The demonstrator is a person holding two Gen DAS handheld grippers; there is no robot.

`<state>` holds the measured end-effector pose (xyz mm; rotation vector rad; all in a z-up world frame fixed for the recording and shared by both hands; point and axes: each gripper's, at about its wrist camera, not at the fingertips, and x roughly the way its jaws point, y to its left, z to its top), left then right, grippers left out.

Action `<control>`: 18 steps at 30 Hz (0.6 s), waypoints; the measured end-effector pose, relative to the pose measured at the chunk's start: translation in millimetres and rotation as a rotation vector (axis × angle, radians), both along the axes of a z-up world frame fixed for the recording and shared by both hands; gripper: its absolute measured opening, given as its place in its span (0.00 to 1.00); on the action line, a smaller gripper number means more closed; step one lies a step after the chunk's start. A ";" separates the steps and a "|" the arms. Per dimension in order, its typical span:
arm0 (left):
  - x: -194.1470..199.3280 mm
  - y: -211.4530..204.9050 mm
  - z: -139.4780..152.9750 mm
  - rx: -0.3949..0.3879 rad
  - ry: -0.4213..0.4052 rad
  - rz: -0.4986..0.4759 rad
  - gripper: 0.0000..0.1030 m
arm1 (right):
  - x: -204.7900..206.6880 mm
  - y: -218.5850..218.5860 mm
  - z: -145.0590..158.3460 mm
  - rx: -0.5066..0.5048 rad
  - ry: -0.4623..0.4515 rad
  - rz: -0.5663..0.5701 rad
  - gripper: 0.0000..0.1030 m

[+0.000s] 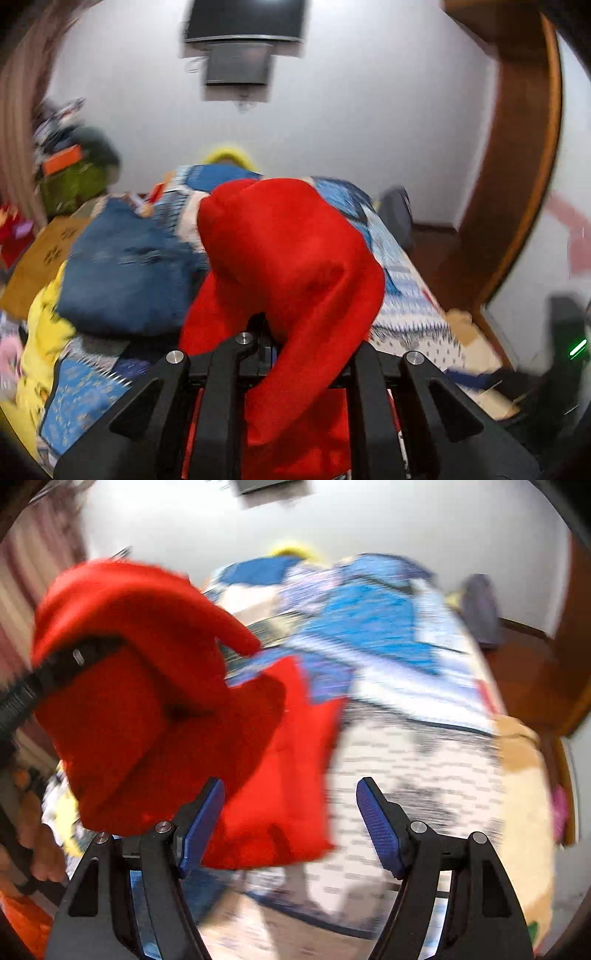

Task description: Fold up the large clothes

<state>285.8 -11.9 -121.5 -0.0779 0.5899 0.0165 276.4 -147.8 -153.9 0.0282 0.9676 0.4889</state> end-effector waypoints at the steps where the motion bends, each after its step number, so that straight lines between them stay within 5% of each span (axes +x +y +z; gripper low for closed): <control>1: 8.3 -18.4 -11.3 0.047 0.032 -0.024 0.11 | 1.0 -12.6 1.6 -0.004 0.000 -0.027 0.69; 7: 14.8 -60.3 -76.9 0.105 0.268 -0.172 0.13 | -2.3 -66.7 1.1 -0.056 -0.012 -0.145 0.68; 10: 1.3 -66.7 -93.1 0.146 0.339 -0.241 0.28 | -8.1 -73.3 -1.6 -0.063 0.000 -0.143 0.68; 12: -8.8 -69.2 -94.6 0.137 0.372 -0.309 0.55 | -11.6 -72.4 -1.0 -0.060 0.003 -0.132 0.68; 18: -41.0 -58.8 -53.3 0.033 0.329 -0.370 0.59 | -24.8 -66.0 14.8 -0.058 -0.053 -0.077 0.68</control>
